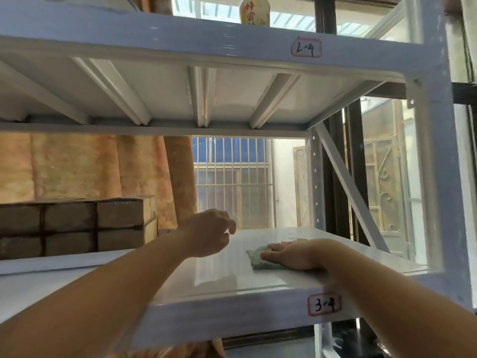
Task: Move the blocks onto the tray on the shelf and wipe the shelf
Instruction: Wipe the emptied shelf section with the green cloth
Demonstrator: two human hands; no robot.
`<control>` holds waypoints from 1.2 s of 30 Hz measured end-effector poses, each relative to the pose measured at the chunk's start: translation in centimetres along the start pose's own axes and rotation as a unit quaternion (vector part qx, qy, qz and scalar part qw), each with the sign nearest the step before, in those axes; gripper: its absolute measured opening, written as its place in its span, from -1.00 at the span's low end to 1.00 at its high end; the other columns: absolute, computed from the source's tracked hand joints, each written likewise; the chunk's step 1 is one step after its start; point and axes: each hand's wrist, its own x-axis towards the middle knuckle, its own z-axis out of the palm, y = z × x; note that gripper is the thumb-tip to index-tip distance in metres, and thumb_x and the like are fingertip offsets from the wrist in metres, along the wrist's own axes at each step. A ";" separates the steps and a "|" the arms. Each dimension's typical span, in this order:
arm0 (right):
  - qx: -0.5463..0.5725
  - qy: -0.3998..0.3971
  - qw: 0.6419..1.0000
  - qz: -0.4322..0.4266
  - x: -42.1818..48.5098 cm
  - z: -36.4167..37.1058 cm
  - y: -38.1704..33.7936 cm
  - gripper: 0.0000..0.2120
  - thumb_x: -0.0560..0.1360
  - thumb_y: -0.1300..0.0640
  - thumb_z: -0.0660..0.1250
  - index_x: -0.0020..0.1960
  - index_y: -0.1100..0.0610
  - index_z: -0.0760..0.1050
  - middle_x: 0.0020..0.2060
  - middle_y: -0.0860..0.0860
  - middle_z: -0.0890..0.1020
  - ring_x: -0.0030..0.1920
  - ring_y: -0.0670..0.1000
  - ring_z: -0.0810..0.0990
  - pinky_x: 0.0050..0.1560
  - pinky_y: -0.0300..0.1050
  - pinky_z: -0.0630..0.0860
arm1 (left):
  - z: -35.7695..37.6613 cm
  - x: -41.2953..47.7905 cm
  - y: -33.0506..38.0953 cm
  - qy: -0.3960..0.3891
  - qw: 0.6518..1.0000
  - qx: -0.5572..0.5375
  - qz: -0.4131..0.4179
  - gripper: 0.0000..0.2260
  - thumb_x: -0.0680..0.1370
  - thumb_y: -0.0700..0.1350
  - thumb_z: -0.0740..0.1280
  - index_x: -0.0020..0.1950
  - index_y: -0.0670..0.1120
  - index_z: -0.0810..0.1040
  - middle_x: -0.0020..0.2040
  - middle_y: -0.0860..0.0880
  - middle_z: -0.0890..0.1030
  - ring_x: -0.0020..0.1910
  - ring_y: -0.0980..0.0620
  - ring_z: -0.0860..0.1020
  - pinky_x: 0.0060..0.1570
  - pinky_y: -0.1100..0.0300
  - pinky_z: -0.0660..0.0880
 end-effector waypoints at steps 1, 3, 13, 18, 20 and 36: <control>-0.002 0.009 1.000 -0.002 -0.3 0.3 0.0 -0.31 0.48 -0.43 -0.09 0.54 -0.18 0.02 0.54 0.04 0.15 0.53 0.13 0.09 0.47 0.19 -0.02 | 0.1 -0.1 0.2 -0.001 1.000 0.006 0.007 -0.75 0.59 -0.10 0.18 0.21 0.01 0.55 0.25 0.05 0.55 0.19 0.08 0.53 0.14 0.24 0.47; -0.007 0.024 1.000 -0.010 -0.9 0.7 0.0 -0.30 0.48 -0.43 -0.09 0.54 -0.17 0.03 0.54 0.04 0.15 0.54 0.14 0.04 0.47 0.22 -0.03 | 0.3 -0.3 0.4 -0.002 1.000 0.012 0.010 -0.75 0.59 -0.09 0.18 0.23 0.02 0.53 0.26 0.06 0.54 0.20 0.07 0.54 0.14 0.22 0.50; -0.010 0.043 0.998 -0.046 -2.7 1.3 -0.5 -0.40 0.55 -0.33 -0.09 0.53 -0.13 0.07 0.52 0.04 0.21 0.51 0.15 0.12 0.44 0.19 0.02 | 0.9 -0.2 -0.1 0.036 0.999 -0.011 -0.002 -0.67 0.58 -0.20 0.17 0.32 0.06 0.43 0.23 0.06 0.57 0.15 0.04 0.57 0.06 0.19 0.56; 0.010 0.078 0.996 -0.041 -2.3 1.5 -0.1 -0.41 0.50 -0.39 -0.02 0.48 -0.22 0.16 0.47 0.01 0.32 0.42 0.14 0.29 0.38 0.20 0.22 | 1.4 0.0 -0.1 0.040 0.999 -0.037 0.000 -0.68 0.57 -0.22 0.20 0.28 0.04 0.47 0.18 0.07 0.60 0.02 0.09 0.60 -0.01 0.23 0.59; 0.011 0.106 0.994 -0.037 -2.1 1.8 0.2 -0.38 0.47 -0.42 0.01 0.48 -0.26 0.14 0.53 -0.01 0.20 0.50 0.18 0.14 0.42 0.30 0.10 | 1.6 0.0 0.0 0.034 0.997 -0.062 -0.009 -0.72 0.57 -0.18 0.21 0.26 0.01 0.48 0.16 0.06 0.61 -0.01 0.11 0.58 0.01 0.25 0.56; -0.028 0.091 0.995 0.028 -1.9 1.9 -0.2 -0.49 0.55 -0.31 -0.11 0.49 -0.28 0.09 0.50 0.08 0.26 0.46 0.20 0.21 0.39 0.28 0.14 | 0.9 -0.4 0.1 0.072 0.997 0.000 0.017 -0.70 0.58 -0.12 0.19 0.32 0.03 0.43 0.16 0.06 0.60 0.08 0.06 0.59 -0.02 0.24 0.52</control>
